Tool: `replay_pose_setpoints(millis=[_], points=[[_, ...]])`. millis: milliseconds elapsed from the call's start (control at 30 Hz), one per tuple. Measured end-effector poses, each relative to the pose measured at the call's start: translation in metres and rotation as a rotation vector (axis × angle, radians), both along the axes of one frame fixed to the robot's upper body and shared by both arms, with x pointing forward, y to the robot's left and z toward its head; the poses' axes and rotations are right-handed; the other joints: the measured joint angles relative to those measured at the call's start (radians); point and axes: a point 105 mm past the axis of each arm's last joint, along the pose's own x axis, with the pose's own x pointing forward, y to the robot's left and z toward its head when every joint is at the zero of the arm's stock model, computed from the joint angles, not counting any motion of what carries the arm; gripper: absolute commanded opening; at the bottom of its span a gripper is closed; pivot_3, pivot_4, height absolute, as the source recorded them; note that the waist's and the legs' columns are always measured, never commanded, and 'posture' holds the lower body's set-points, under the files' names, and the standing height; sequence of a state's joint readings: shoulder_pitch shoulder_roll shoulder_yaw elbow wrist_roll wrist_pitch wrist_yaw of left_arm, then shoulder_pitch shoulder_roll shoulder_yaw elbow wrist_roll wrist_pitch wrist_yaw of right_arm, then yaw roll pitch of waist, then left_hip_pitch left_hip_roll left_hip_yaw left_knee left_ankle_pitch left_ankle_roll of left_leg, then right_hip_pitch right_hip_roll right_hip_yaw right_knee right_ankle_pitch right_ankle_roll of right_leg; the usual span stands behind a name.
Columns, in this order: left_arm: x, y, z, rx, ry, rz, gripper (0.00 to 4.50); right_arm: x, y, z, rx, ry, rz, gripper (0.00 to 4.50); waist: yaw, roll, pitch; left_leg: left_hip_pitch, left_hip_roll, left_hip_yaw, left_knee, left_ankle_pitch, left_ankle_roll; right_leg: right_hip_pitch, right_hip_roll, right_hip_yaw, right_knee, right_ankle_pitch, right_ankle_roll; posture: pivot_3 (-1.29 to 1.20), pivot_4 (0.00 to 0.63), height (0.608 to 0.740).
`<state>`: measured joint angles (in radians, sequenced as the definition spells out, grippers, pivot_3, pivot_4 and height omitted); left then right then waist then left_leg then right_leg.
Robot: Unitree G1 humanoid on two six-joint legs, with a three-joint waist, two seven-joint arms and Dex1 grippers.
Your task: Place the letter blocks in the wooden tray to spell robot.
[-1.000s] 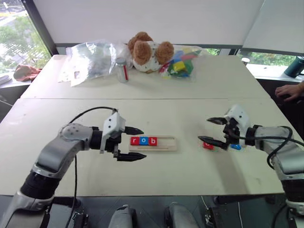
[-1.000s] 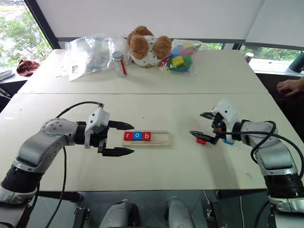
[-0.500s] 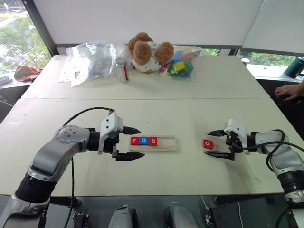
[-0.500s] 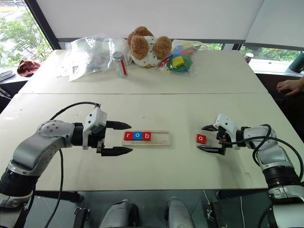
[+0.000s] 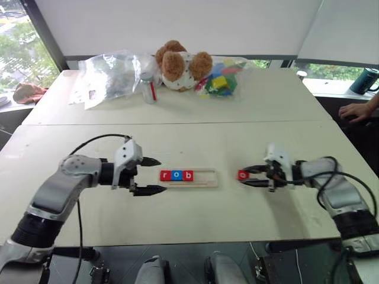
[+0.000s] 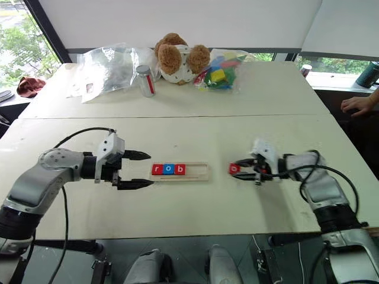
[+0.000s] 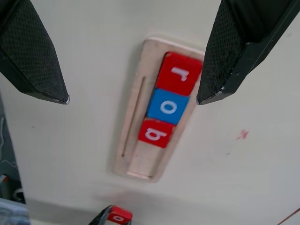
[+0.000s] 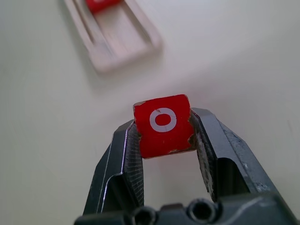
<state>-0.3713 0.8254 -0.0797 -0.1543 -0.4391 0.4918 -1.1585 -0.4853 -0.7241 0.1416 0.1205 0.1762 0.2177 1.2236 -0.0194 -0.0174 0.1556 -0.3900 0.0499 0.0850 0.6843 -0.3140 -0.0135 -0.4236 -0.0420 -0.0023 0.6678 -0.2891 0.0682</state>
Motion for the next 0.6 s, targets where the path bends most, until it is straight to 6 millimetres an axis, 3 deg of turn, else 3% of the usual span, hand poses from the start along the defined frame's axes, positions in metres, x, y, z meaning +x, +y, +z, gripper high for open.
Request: replay_pose_setpoints(millis=[100,233,333,600], points=[[0.0,0.008,0.003,0.017,-0.008,0.013,4.5,0.011,0.031,0.014,-0.015,-0.058,0.043,1.12,0.008,0.0,0.0,-0.001,-0.001,0.0,0.0,0.0,0.0,0.0,-0.001,0.0,-0.001,0.0,0.0,0.0,0.15,0.74],[-0.001,0.012,0.001,0.036,-0.006,0.022,4.5,0.012,0.058,0.007,-0.053,-0.053,0.103,1.12,0.015,0.0,0.0,-0.003,-0.002,0.001,0.0,0.0,0.0,0.0,-0.003,-0.001,-0.003,0.0,0.0,0.0,0.15,0.74],[-0.002,0.013,-0.001,0.038,-0.004,0.029,4.5,0.012,0.061,-0.004,-0.105,-0.024,0.122,1.12,0.012,0.0,0.0,-0.003,-0.003,0.002,0.0,0.0,0.0,0.0,-0.004,0.0,-0.003,0.0,0.0,0.0,0.15,0.74],[-0.006,0.011,-0.006,0.046,-0.015,0.035,4.5,0.015,0.068,-0.011,-0.15,0.01,0.15,1.12,0.005,0.0,0.0,-0.002,-0.001,0.001,0.0,-0.001,0.001,-0.001,-0.002,-0.001,-0.002,0.0,0.0,0.0,0.15,0.74]])
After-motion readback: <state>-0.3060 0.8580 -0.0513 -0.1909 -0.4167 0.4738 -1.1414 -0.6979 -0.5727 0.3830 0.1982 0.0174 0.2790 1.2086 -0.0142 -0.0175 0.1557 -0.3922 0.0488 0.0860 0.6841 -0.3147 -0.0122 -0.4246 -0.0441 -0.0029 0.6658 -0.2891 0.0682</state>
